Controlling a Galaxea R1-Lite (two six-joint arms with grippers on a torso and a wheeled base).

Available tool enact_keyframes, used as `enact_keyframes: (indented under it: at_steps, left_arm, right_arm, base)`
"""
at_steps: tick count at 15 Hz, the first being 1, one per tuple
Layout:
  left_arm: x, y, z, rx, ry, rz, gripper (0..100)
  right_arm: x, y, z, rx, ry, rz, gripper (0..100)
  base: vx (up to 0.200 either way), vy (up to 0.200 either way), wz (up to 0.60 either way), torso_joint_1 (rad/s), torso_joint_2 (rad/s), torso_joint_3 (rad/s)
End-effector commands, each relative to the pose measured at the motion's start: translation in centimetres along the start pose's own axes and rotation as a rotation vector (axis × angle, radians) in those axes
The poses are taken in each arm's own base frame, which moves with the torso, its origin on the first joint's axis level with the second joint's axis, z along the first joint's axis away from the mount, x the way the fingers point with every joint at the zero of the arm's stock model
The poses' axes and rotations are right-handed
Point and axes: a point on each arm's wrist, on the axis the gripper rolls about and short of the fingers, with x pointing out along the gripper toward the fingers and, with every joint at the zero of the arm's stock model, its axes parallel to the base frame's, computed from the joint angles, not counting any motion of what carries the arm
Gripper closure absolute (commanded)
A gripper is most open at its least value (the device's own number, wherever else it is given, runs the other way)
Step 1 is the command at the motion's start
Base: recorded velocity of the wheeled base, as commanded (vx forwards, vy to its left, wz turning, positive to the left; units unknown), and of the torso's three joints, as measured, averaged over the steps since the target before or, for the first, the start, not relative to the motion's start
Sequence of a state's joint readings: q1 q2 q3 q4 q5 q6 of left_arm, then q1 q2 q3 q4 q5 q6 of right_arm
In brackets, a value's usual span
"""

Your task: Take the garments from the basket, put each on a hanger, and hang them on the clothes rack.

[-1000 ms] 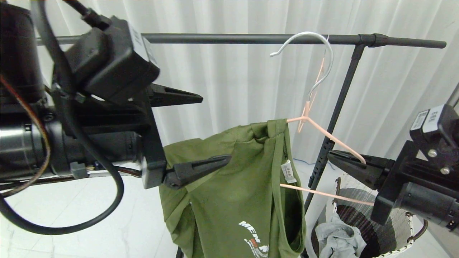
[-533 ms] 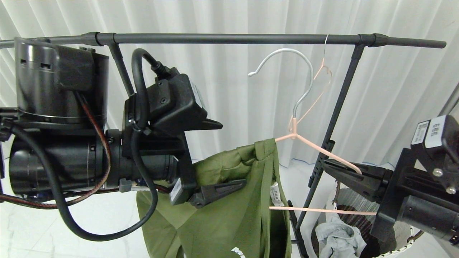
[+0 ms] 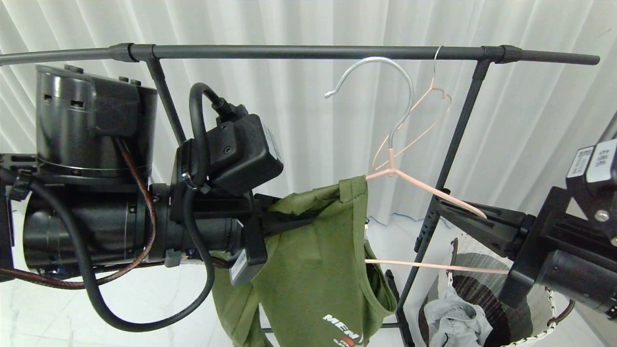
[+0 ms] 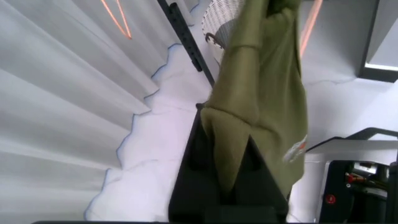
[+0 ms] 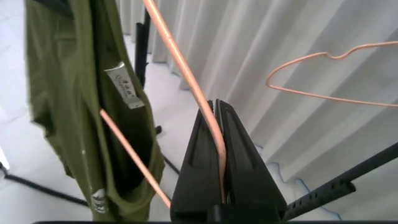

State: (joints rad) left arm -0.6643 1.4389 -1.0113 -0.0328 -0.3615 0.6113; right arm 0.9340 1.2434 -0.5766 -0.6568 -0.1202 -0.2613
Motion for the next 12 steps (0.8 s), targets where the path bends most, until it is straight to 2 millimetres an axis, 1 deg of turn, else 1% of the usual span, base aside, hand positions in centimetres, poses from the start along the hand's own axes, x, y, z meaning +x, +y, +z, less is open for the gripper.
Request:
enact_keyframes:
  at_steps: [1,5,6,9,12]
  left_arm:
    - [0.04,0.03,-0.06,-0.001,0.003,0.001,100]
    - [0.02,0.07,-0.09,0.000,0.007,0.007,100]
    - [0.00,0.12,-0.02,0.003,0.009,0.015,100]
    - [-0.18,0.24,-0.09,0.040,0.058,0.088,100]
    - [-0.37,0.40,-0.14,0.039,0.085,0.134,100]
  right_arm:
    - [0.16,-0.04,0.01,0.001,-0.003,-0.016,100]
    - [0.04,-0.10,0.04,0.002,-0.004,-0.034,100]
    - [0.08,-0.15,0.04,0.002,0.002,-0.056,0]
    - [-0.06,-0.22,-0.12,0.002,0.008,-0.070,0]
    - [-0.07,-0.46,-0.11,0.003,0.009,-0.083,0]
  base:
    - [0.000,0.000,0.00,0.000,0.00,0.000]
    - [0.000,0.000,0.00,0.000,0.00,0.000]
    - [0.000,0.000,0.00,0.000,0.00,0.000]
    - [0.000,0.000,0.00,0.000,0.00,0.000]
    - [0.000,0.000,0.00,0.000,0.00,0.000]
